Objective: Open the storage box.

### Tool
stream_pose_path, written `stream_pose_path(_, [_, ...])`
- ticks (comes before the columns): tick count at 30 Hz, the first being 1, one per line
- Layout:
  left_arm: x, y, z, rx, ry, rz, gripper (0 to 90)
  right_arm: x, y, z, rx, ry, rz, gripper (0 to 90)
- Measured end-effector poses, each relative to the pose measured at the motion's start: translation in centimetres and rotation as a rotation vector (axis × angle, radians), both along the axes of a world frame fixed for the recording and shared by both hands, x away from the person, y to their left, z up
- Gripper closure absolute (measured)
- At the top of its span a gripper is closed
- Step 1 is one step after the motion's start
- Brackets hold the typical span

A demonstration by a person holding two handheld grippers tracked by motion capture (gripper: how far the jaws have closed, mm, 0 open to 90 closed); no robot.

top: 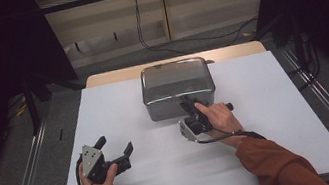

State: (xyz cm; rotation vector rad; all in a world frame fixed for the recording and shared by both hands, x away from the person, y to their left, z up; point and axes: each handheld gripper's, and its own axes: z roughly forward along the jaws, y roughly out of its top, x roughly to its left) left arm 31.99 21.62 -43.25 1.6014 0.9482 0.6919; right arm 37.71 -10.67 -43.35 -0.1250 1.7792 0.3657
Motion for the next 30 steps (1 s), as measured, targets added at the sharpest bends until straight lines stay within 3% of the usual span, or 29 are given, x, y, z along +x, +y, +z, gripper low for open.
stream_pose_path(8, [-0.01, -0.07, 0.03, -0.007, -0.004, -0.006, 3.8, 0.06, 0.08, 0.03, 0.006, 0.004, 0.003, 78.3])
stream_pose_path(16, [0.18, -0.53, -0.25, 0.009, 0.028, -0.038, 3.0, 0.1, 0.05, 0.29, 0.014, 0.014, 0.006, 78.8])
stream_pose_path(30, [0.37, -0.5, -0.06, -0.017, 0.035, -0.08, 4.9, 0.12, -0.13, 0.65, 0.052, 0.012, 0.005, 78.7])
